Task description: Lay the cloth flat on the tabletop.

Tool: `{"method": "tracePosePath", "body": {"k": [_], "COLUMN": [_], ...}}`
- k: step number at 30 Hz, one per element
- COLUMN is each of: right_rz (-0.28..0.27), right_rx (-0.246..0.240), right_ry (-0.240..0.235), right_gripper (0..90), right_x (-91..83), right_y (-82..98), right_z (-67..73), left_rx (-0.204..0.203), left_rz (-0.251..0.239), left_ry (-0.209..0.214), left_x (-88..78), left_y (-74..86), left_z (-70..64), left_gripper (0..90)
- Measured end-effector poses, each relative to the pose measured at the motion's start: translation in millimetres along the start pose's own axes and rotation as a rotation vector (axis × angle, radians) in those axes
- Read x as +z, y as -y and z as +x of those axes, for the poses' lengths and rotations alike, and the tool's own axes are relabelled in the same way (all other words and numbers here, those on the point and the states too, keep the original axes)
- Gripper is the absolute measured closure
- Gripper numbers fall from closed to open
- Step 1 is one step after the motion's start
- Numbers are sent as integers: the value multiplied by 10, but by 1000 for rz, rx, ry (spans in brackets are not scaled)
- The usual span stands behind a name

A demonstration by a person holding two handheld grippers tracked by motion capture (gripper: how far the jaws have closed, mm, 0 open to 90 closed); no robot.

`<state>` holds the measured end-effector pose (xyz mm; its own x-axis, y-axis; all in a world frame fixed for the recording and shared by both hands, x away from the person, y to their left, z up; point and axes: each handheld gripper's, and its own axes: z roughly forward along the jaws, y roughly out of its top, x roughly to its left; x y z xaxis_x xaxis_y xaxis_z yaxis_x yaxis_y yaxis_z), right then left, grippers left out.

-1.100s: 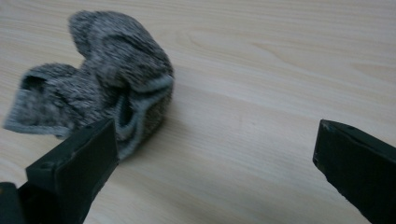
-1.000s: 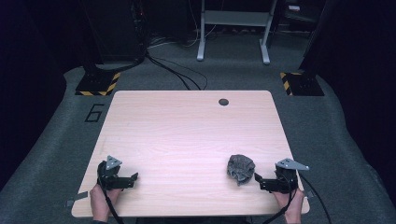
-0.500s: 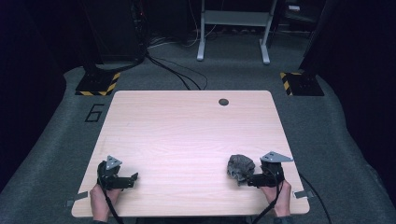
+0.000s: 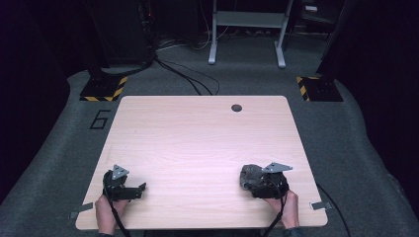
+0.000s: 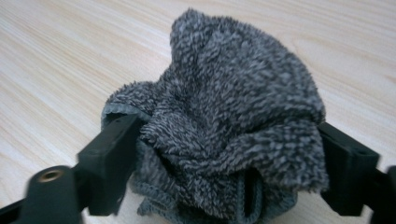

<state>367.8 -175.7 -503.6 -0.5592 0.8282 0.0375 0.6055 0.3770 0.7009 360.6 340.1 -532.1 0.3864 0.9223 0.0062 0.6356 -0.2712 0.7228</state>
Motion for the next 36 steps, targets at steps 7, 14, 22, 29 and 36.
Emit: {"method": "tracePosePath", "body": {"k": [7, 14, 22, 29, 36], "right_rz": [-3, -39, -96, -143, -171], "right_rx": [-13, -4, 17, 15, 4], "right_ry": [9, 4, -21, -84, -144], "right_gripper": [394, 553, 589, 589, 588], "right_x": [20, -17, -102, -186, -159], "right_y": [63, 98, 17, -181, -405], "right_z": [10, 10, 33, 155, 331], "left_rx": [0, 0, 0, 0, 0], "left_rz": [0, -1, 0, 0, 0], "left_ry": [0, 0, 0, -1, -1], "left_x": [0, 0, 0, -1, -1], "left_y": [0, 0, 0, 0, 0], "left_z": [0, 0, 0, -1, -1], "left_gripper": [1, 1, 1, 1, 1]}}
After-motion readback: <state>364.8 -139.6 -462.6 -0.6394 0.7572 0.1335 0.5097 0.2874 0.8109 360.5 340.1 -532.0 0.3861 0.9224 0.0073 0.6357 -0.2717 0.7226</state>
